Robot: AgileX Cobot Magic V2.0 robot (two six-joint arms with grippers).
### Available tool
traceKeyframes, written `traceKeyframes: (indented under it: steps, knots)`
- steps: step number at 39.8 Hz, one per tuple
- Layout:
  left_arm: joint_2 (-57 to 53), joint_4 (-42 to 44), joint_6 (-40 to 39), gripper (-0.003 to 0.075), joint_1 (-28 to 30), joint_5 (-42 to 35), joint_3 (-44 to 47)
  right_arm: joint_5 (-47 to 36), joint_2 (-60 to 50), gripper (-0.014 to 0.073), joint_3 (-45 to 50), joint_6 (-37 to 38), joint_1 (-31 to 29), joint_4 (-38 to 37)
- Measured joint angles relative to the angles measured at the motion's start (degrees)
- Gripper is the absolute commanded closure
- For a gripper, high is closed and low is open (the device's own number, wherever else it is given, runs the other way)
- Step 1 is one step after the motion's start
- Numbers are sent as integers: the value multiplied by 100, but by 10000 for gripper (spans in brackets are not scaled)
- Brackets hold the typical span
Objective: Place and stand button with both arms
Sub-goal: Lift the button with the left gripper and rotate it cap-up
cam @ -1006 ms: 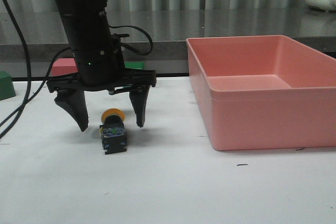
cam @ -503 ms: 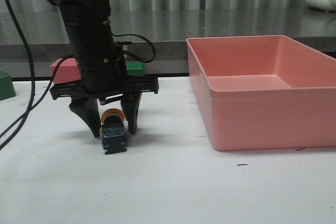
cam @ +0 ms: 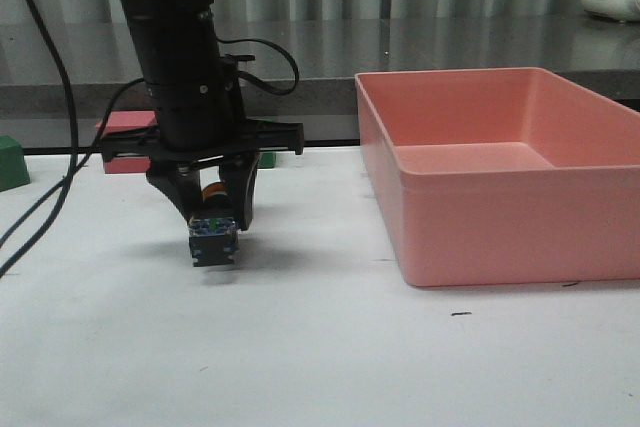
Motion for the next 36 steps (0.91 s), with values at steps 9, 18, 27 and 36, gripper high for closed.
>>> traceKeyframes:
  steps: [9, 18, 27, 36]
  knots:
    - [-763, 923, -287, 479, -21, -662, 310, 0, 0, 663, 0, 0, 0, 0]
    - [-2015, 1985, -942, 479, -21, -2022, 1854, 0, 0, 663, 0, 0, 0, 0]
    - [-3120, 2569, -1200, 478, 215, -4076, 3460, 0, 0, 663, 0, 0, 0, 0]
    - [-3564, 3371, -1200, 478, 632, -6472, 4532, 0, 0, 663, 0, 0, 0, 0]
